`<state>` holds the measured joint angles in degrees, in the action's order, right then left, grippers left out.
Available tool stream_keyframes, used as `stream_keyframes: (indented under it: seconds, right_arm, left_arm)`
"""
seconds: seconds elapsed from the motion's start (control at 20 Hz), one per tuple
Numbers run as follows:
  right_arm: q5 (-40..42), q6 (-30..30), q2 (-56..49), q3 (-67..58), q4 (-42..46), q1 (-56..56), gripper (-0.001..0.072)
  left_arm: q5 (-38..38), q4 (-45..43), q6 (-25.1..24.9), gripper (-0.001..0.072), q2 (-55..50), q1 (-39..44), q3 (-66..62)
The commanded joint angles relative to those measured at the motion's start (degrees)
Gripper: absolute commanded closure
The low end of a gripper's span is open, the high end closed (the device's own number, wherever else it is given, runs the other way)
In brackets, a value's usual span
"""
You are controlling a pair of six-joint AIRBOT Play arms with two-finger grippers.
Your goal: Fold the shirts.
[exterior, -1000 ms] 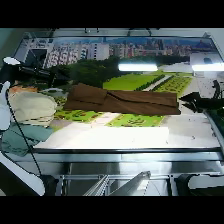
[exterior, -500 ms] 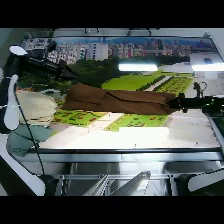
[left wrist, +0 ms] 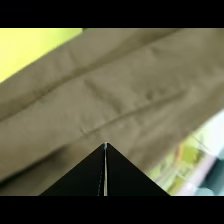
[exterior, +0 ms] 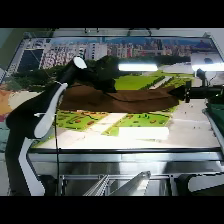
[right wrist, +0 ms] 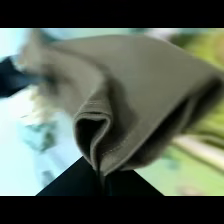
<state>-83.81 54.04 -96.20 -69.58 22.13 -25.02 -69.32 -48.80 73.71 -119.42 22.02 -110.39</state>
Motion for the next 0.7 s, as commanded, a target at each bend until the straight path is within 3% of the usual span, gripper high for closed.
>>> stream_keyframes:
  seconds: [0.0,0.15,0.35,0.5,0.65]
  right_arm:
    - [-8.2,0.1,7.4,-0.7,-8.1,0.8,0.0694]
    - [-9.2,0.0,12.4,-0.8,-12.7,4.6,0.0694]
    - [-9.0,0.0,14.6,-0.8,-17.7,11.7,0.0694]
    - [-5.3,0.1,14.6,-0.8,-17.8,17.1,0.0694]
    - [3.4,0.7,14.6,-0.8,-17.7,23.3,0.0694]
  left_arm:
    - [2.6,-5.6,4.3,0.0702,-6.6,6.2,-7.3]
    - [1.4,-4.5,6.8,0.0701,-11.0,8.7,-9.7]
    - [5.9,4.2,6.7,0.07,-11.2,9.9,-6.3]
    - [-1.0,17.5,3.2,0.0702,-9.9,7.5,-9.9]
    - [-9.4,32.4,-2.2,0.0703,-0.7,-0.8,-8.1]
